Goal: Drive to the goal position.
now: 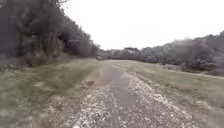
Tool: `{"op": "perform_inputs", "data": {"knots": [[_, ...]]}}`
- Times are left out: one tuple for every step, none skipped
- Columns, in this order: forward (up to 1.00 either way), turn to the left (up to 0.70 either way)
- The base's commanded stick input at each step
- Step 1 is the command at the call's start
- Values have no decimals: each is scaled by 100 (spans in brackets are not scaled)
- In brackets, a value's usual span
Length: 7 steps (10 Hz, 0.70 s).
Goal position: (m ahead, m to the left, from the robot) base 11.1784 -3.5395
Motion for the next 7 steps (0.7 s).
{"op": "perform_inputs", "data": {"knots": [[60,0],[60,0],[60,0],[60,0],[60,0],[60,0],[60,0]]}}
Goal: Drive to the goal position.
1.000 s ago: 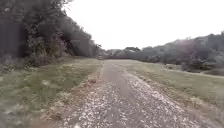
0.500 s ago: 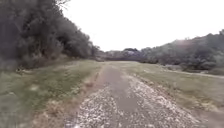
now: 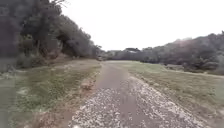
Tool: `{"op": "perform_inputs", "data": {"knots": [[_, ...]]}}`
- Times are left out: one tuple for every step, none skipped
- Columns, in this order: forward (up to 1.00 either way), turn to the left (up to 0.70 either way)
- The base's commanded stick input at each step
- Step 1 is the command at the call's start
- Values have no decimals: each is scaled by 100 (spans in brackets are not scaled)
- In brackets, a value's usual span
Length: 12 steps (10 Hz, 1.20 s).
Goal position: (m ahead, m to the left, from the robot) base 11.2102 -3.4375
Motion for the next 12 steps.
{"op": "perform_inputs", "data": {"knots": [[60,0],[60,0],[60,0],[60,0],[60,-6],[60,-13],[60,-15],[60,-15],[60,-15],[60,-13],[60,-10],[60,-7]]}}
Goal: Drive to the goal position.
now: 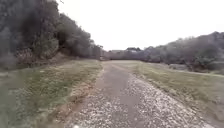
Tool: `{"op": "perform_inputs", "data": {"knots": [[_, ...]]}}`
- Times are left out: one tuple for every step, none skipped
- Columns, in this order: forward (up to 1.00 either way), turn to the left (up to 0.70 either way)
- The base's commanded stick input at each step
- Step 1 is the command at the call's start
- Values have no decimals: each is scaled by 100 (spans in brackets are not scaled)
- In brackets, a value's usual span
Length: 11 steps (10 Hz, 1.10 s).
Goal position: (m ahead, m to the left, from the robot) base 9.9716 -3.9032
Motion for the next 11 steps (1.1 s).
{"op": "perform_inputs", "data": {"knots": [[60,-4],[60,-2],[60,-1],[60,0],[60,0],[60,0],[60,0],[60,0],[60,0],[60,0],[60,0]]}}
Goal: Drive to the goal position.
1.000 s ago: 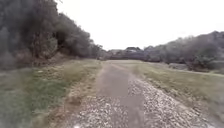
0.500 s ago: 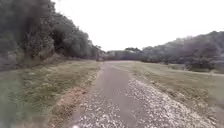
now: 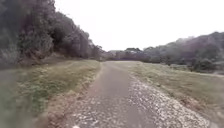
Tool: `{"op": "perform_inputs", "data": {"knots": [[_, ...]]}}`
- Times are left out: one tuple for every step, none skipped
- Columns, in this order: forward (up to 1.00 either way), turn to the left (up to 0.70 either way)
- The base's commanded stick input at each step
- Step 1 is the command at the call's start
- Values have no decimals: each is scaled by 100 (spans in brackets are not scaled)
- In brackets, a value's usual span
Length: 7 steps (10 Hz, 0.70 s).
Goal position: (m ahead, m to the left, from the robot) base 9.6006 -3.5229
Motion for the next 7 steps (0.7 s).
{"op": "perform_inputs", "data": {"knots": [[60,0],[60,0],[60,0],[60,0],[60,-1],[60,-6],[60,-10]]}}
